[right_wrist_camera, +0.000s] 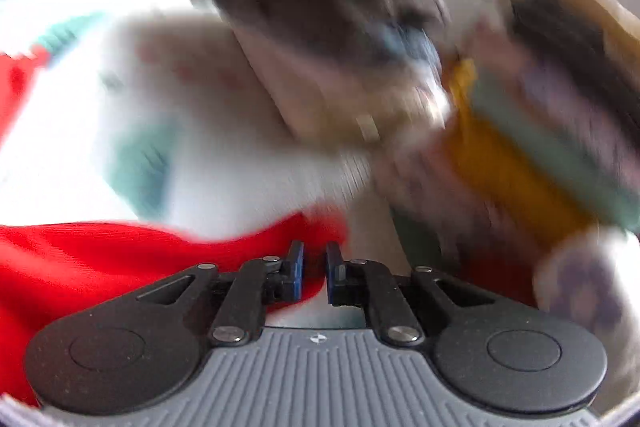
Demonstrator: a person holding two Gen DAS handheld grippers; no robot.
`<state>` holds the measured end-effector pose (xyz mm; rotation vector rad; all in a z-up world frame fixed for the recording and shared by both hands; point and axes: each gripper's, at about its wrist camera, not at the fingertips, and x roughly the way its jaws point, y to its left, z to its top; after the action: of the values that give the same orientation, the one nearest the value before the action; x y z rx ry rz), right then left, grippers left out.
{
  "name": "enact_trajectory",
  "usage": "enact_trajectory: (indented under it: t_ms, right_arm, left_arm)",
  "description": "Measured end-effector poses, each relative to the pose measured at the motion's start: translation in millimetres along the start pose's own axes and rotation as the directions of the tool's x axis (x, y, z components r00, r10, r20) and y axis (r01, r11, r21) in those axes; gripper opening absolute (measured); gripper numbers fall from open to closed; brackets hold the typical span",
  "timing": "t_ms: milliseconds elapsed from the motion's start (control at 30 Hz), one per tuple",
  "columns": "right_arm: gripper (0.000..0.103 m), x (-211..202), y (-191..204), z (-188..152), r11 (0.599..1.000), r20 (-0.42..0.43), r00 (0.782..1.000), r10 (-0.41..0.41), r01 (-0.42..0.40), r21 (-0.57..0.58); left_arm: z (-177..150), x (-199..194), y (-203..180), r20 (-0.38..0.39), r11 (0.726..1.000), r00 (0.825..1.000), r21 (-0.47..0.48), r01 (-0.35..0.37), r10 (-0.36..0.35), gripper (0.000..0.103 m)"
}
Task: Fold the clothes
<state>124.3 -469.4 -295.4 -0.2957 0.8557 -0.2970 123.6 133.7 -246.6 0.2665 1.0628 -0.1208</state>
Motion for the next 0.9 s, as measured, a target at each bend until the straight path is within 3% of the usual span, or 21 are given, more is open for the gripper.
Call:
enact_trajectory:
  t_ms: [100,167,267,367,433,500,567,600,633,667,700,800,867,900]
  right_arm:
    - [0.021,-7,-27,-1,0.994,0.047,0.999,0.003,-0.008,0.109]
    - [0.021,-24,-38,-5,0.991,0.105,0.994,0.012,-0.025,0.130]
    - [0.022,-50,-24,-11,0.993,0.188,0.976,0.111,-0.118,0.026]
    - [0.022,-84,17,-23,0.939,0.236,0.914,0.330,-0.291,-0.185]
    - [0.023,-104,46,-33,0.835,0.183,0.839,0.513,-0.438,-0.333]
    - [0.032,-118,74,-42,0.691,0.079,0.742,0.665,-0.573,-0.441]
    - [0.032,-131,97,-53,0.548,-0.025,0.651,0.759,-0.659,-0.515]
    - [0.032,-139,108,-57,0.483,-0.070,0.614,0.786,-0.681,-0.550]
    - [0.032,-146,116,-60,0.436,-0.100,0.590,0.801,-0.690,-0.579]
    - [0.033,-152,122,-63,0.390,-0.126,0.567,0.814,-0.694,-0.605]
    - [0.037,-159,129,-67,0.343,-0.154,0.552,0.820,-0.688,-0.639]
    - [0.045,-179,147,-80,0.241,-0.207,0.568,0.796,-0.613,-0.753]
    - [0.048,-179,157,-84,0.256,-0.181,0.601,0.779,-0.569,-0.782]
    - [0.056,-179,161,-85,0.267,-0.166,0.616,0.770,-0.547,-0.793]
  left_arm:
    - [0,-2,2,0.000,1.000,1.000,-0.008,0.006,-0.006,0.026]
    - [-2,-5,1,0.011,1.000,1.000,-0.004,0.002,-0.002,0.027]
    - [-7,-14,-9,0.038,0.999,0.999,0.042,-0.009,0.008,0.027]
    - [-11,-34,-31,0.100,0.986,0.995,0.166,0.012,-0.029,0.027]
    - [-14,-53,-51,0.139,0.960,0.984,0.270,0.073,-0.113,0.027]
    - [-19,-71,-77,0.134,0.898,0.958,0.400,0.183,-0.255,0.030]
    - [-28,-86,-108,0.098,0.798,0.919,0.537,0.274,-0.381,0.043]
    - [-33,-93,-123,0.073,0.736,0.895,0.600,0.313,-0.440,0.045]
    - [-38,-100,-138,0.044,0.669,0.868,0.657,0.348,-0.494,0.045]
    - [-45,-102,-153,0.024,0.619,0.857,0.703,0.352,-0.514,0.045]
    - [-53,-103,-166,0.018,0.575,0.854,0.747,0.334,-0.520,0.045]
    - [-69,-90,-193,0.049,0.485,0.886,0.850,0.206,-0.462,0.045]
    - [-75,-77,-204,0.061,0.423,0.903,0.896,0.139,-0.426,0.045]
    - [-73,-71,-205,0.037,0.402,0.909,0.904,0.147,-0.416,0.041]
